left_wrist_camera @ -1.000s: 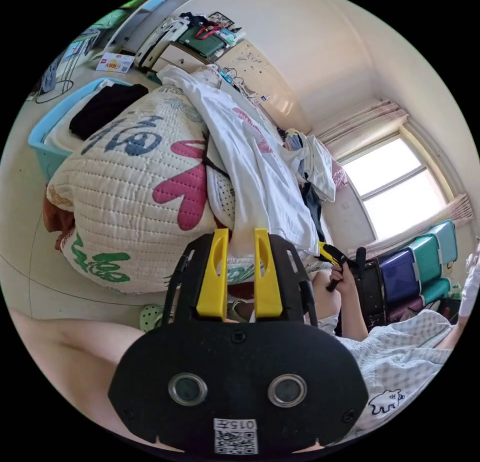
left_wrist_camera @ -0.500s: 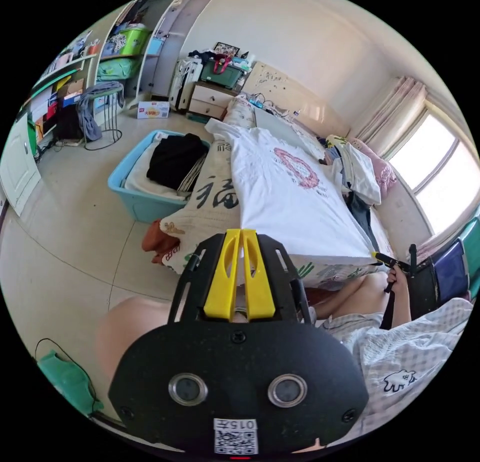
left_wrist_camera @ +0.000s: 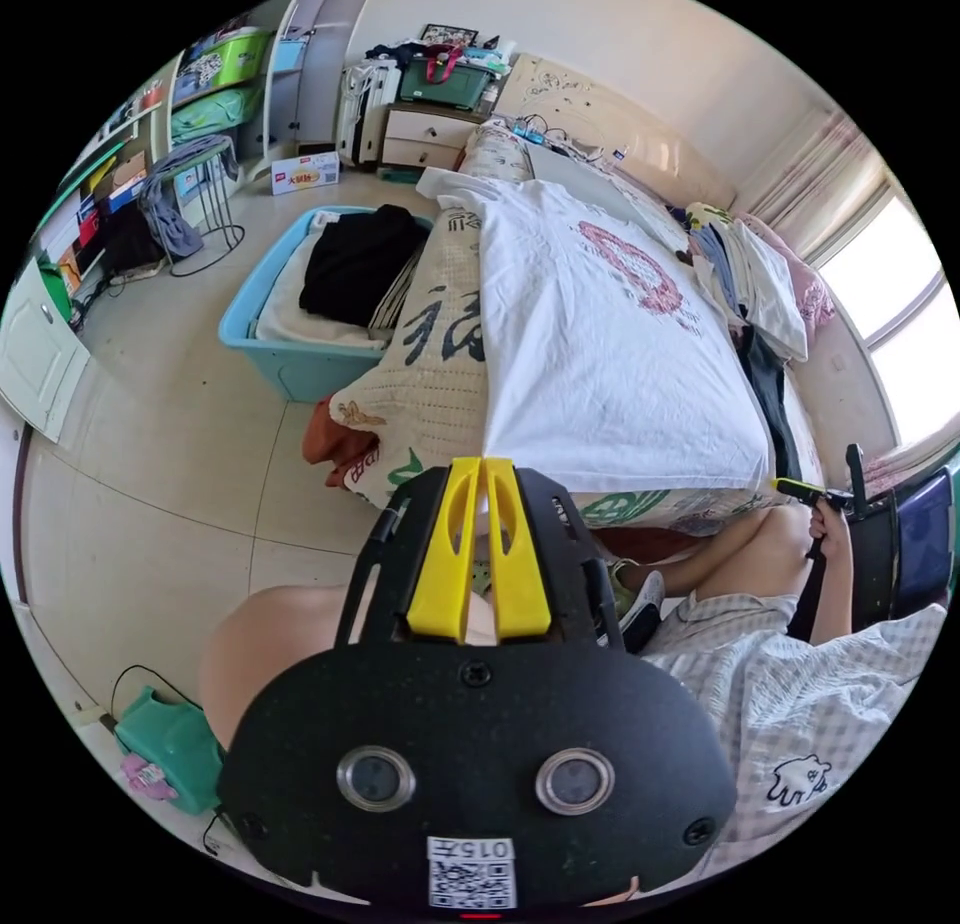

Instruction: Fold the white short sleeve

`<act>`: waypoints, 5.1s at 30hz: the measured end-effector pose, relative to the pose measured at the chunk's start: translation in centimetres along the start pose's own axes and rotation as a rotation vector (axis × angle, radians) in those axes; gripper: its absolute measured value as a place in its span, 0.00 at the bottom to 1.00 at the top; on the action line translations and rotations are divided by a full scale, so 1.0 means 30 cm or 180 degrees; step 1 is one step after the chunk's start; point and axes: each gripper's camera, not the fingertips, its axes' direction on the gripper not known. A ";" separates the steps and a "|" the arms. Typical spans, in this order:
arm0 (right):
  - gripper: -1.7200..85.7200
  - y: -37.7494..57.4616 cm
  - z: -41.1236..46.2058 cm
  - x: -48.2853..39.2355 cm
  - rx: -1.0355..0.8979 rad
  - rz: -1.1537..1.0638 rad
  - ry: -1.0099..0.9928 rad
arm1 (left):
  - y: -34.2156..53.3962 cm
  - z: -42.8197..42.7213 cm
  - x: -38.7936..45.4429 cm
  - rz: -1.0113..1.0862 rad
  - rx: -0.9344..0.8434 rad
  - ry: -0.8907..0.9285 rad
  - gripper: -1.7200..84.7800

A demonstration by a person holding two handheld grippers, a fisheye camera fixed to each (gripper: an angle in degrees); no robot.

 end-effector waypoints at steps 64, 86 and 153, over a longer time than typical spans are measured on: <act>0.14 -0.478 0.513 0.229 0.1576 0.0376 -0.1355 | -0.834 0.085 -0.256 -0.0168 0.0202 0.0815 0.11; 0.01 -0.390 0.536 -0.161 0.0515 -0.0494 -0.0317 | -0.674 -0.011 -0.211 -0.0173 -0.0368 0.0957 0.01; 0.05 -0.961 1.160 -0.501 0.1486 0.0100 -0.0765 | -2.081 0.790 1.949 0.0646 -0.0121 0.1694 0.07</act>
